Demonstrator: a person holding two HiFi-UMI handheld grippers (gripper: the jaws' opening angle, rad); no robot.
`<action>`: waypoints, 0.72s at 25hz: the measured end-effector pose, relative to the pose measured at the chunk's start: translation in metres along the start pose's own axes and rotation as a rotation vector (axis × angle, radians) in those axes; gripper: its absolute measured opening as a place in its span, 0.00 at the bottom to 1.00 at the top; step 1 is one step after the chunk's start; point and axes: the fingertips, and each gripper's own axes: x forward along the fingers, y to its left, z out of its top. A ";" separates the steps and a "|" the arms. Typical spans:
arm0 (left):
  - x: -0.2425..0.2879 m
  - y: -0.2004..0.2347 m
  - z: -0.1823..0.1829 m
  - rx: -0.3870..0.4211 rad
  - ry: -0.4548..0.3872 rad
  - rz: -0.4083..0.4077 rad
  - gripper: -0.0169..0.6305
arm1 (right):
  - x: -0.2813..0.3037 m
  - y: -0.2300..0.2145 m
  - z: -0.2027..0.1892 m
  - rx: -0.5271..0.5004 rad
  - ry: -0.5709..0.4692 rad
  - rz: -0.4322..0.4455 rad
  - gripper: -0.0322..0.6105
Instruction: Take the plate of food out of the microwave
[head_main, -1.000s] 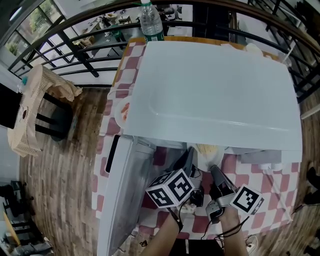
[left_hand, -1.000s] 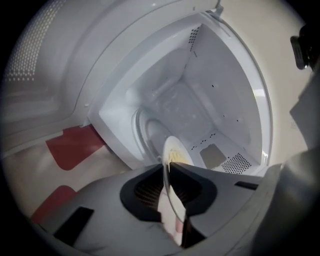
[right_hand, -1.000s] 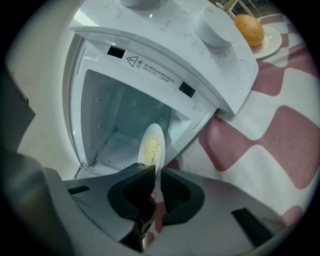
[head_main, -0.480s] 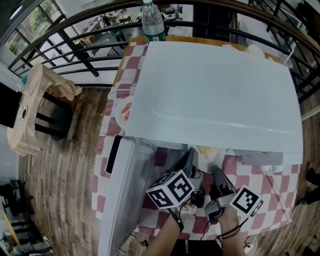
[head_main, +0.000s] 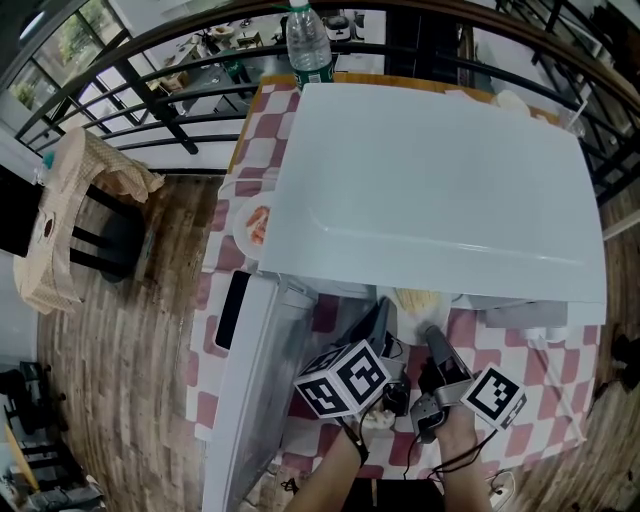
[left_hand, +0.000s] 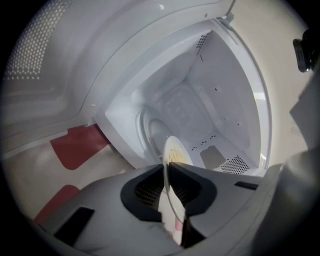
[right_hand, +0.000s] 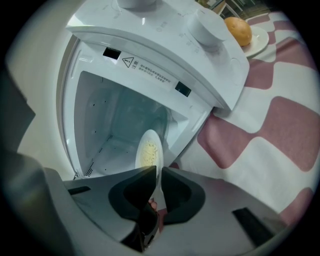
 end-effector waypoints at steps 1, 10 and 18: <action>-0.001 0.000 0.000 -0.002 0.000 -0.001 0.09 | -0.001 0.000 0.000 -0.003 -0.002 0.002 0.11; -0.010 -0.004 0.001 0.011 0.022 -0.025 0.10 | -0.012 0.010 -0.007 -0.023 -0.020 -0.009 0.14; -0.021 -0.011 -0.001 0.031 0.042 -0.061 0.11 | -0.021 0.027 -0.010 -0.057 -0.072 0.072 0.14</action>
